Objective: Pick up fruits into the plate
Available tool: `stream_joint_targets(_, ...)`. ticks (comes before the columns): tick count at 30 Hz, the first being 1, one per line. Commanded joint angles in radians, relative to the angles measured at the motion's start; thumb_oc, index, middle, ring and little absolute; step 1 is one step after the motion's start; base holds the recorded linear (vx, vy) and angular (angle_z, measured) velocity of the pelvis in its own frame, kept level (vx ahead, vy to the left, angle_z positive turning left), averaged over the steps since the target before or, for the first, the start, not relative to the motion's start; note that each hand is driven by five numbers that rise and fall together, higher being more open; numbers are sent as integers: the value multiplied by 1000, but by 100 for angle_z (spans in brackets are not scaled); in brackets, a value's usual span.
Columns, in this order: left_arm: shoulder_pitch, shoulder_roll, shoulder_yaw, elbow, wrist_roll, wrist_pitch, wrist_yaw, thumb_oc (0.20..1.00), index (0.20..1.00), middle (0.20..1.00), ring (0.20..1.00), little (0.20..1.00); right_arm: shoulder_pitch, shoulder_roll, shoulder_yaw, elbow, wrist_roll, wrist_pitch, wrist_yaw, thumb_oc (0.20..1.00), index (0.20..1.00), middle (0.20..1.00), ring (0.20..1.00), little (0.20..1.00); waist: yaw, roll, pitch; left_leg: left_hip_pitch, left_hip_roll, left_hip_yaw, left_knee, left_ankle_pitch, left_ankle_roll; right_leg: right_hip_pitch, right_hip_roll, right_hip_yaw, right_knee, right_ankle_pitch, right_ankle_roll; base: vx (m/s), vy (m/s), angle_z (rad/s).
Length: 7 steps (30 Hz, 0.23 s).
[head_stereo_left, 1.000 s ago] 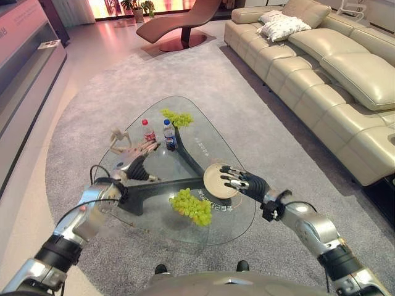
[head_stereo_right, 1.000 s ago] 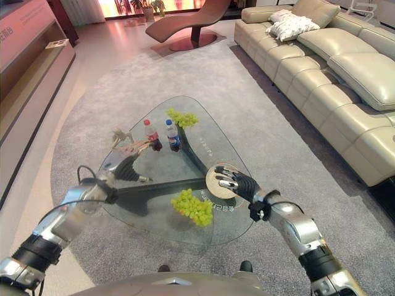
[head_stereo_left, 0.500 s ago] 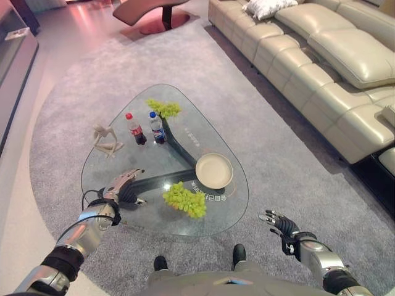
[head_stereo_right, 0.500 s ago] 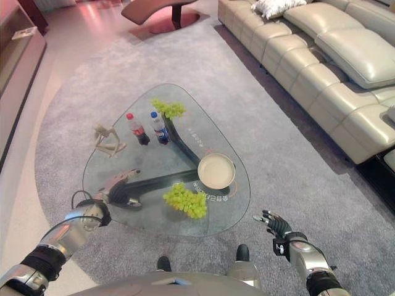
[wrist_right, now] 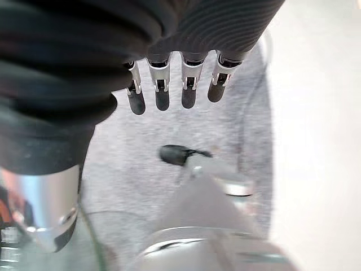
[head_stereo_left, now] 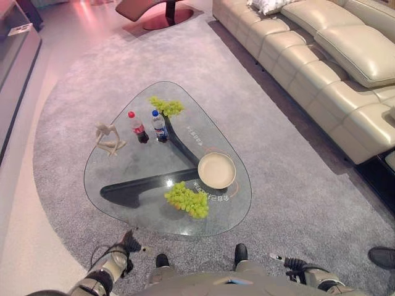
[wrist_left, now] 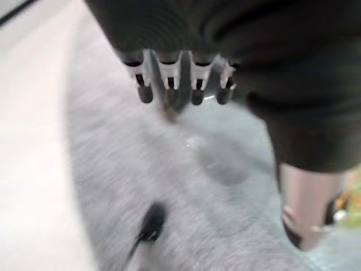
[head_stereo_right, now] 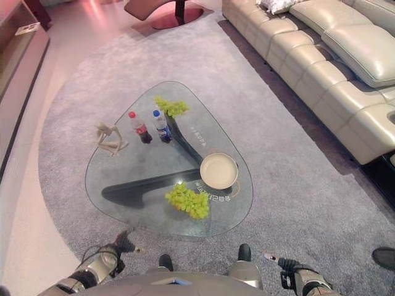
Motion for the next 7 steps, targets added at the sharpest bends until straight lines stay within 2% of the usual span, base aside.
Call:
stream_joint_targets(1,-32,6,68,149,-51,54,-1,1000,1000,1000,1000,1000,-40,28,-8,75,-64,8,-24,1000,1000,1000,1000,1000,21,-32,-10,2,-24,-46,15,-72,34,84,-24,-91,21,-81,24,50,-8,11)
stream_joint_targets(7,-5,-4,130,192,-70,74,-20,1000,1000,1000,1000,1000,-34,37,-2,71,-117,17,-23,1000,1000,1000,1000,1000,27,-34,-26,16,-19,-52,18,-75,30,98,-28,-93,24,-82,24,31,0,10)
